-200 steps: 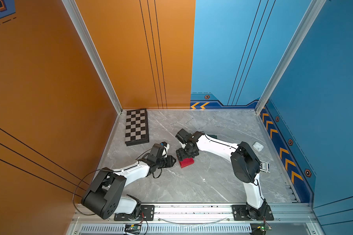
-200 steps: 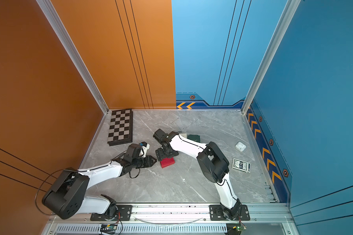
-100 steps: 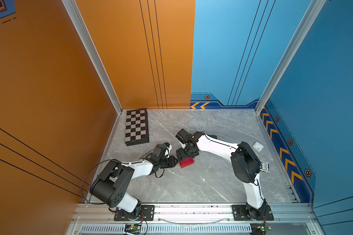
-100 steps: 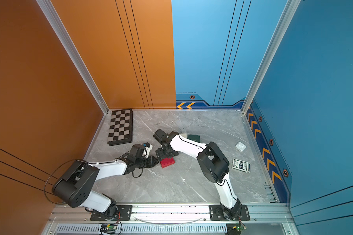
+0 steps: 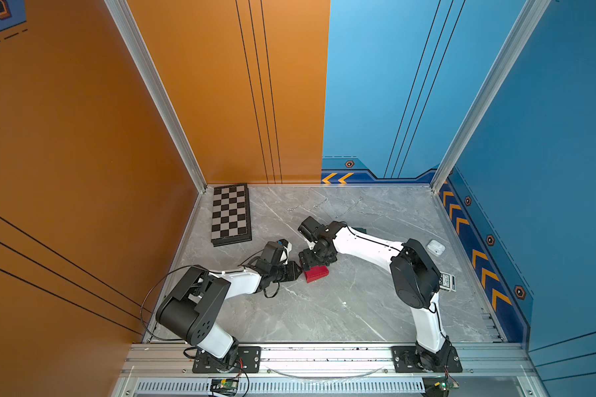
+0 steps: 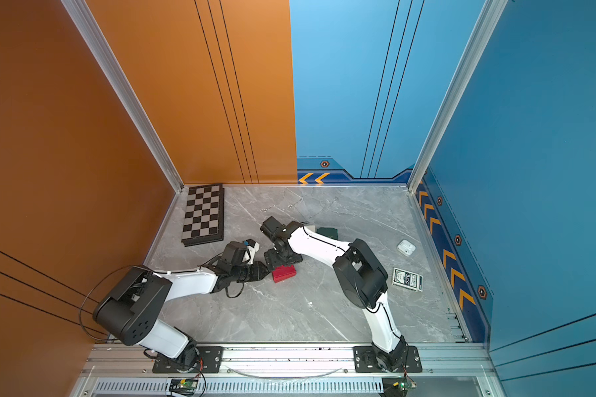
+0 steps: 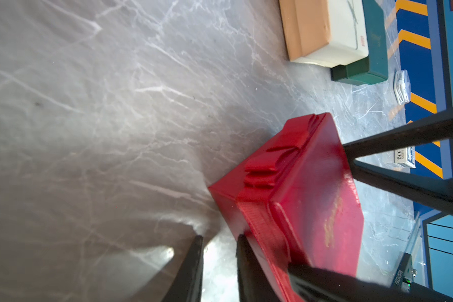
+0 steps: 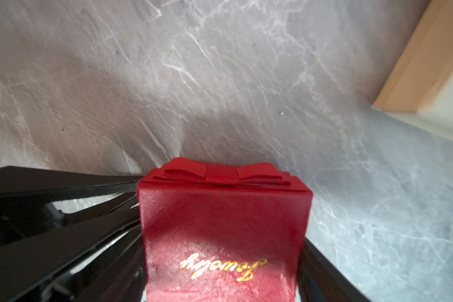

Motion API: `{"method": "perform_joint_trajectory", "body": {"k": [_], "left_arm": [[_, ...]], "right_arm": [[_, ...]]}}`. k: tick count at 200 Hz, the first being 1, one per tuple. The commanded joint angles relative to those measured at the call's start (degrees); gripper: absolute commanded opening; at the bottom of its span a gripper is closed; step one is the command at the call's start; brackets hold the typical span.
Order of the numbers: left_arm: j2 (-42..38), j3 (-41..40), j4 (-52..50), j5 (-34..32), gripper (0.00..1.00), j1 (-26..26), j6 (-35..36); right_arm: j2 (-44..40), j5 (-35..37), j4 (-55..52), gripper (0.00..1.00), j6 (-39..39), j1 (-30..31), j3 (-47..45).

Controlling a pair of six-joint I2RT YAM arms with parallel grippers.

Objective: Take the necklace out of the lift-off lid jewelry box
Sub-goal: Close the lid on the jewelry box.

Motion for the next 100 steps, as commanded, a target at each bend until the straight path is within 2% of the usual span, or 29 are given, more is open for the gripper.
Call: {"method": "perform_joint_trajectory", "body": {"k": [1, 100], "left_arm": [[2.2, 1.9, 2.9, 1.2, 0.26, -2.9, -0.4], [3.7, 3.2, 2.9, 0.3, 0.25, -4.7, -0.6]], "right_arm": [[1.8, -5.7, 0.1, 0.82, 0.9, 1.9, -0.9], [3.4, -14.1, 3.0, 0.81, 2.0, 2.1, -0.2]]}}
